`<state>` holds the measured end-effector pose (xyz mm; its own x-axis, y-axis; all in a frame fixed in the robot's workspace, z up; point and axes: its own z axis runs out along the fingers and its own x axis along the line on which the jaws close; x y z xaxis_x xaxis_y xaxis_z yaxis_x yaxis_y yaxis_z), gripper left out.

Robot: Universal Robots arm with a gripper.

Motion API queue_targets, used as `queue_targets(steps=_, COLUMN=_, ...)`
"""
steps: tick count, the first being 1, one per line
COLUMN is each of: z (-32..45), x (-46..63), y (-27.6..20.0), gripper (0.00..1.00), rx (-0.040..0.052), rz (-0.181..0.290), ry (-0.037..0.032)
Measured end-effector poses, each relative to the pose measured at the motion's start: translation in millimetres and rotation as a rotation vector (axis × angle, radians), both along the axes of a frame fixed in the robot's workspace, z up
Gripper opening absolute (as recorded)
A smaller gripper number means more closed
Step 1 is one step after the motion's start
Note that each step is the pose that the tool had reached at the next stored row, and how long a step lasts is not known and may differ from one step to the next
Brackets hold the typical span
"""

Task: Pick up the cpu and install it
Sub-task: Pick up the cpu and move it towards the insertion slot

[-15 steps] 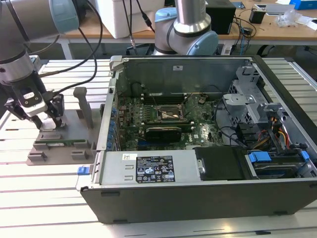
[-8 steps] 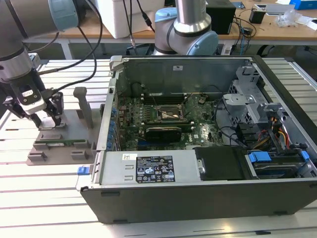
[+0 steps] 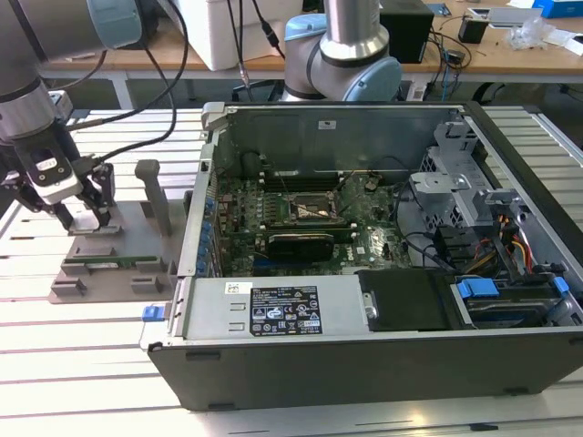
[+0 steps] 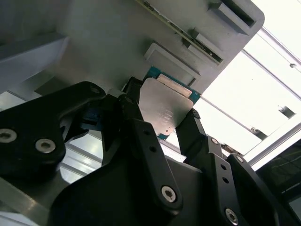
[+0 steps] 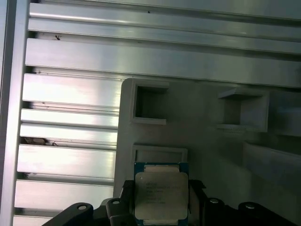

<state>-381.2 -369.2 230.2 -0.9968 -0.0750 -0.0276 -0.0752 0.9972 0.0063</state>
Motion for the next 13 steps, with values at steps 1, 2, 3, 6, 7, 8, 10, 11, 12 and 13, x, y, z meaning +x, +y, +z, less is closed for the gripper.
queue_targets(steps=1, z=1.0, x=0.0, y=0.0, gripper=0.55, rx=0.0000, rz=0.000, ry=-0.0001)
queue_targets(steps=2, z=1.8, x=0.0, y=0.0, gripper=0.55, rx=0.0000, rz=0.000, ry=0.0001)
queue_targets(steps=3, z=2.6, x=0.0, y=0.0, gripper=0.55, rx=0.0000, rz=0.000, ry=0.0001)
queue_targets(steps=6, z=5.6, x=0.0, y=0.0, gripper=0.55, rx=0.0000, rz=0.000, ry=0.0000)
queue_targets(steps=7, z=6.7, x=0.0, y=0.0, gripper=0.55, rx=0.0000, rz=0.000, ry=0.0000)
queue_targets(steps=8, z=8.4, x=0.0, y=0.0, gripper=0.55, rx=-0.0001, rz=0.000, ry=0.0001)
queue_targets(steps=10, z=11.3, x=0.0, y=0.0, gripper=0.55, rx=0.0000, rz=0.000, ry=0.0001)
queue_targets(steps=11, z=13.0, x=0.0, y=0.0, gripper=0.55, rx=0.0000, rz=0.000, ry=0.0001)
queue_targets(steps=12, z=14.3, x=0.0, y=0.0, gripper=0.55, rx=0.0000, rz=0.000, ry=0.0001)
queue_targets(steps=13, z=16.2, x=0.0, y=0.0, gripper=0.55, rx=0.0000, rz=0.000, ry=0.0000)
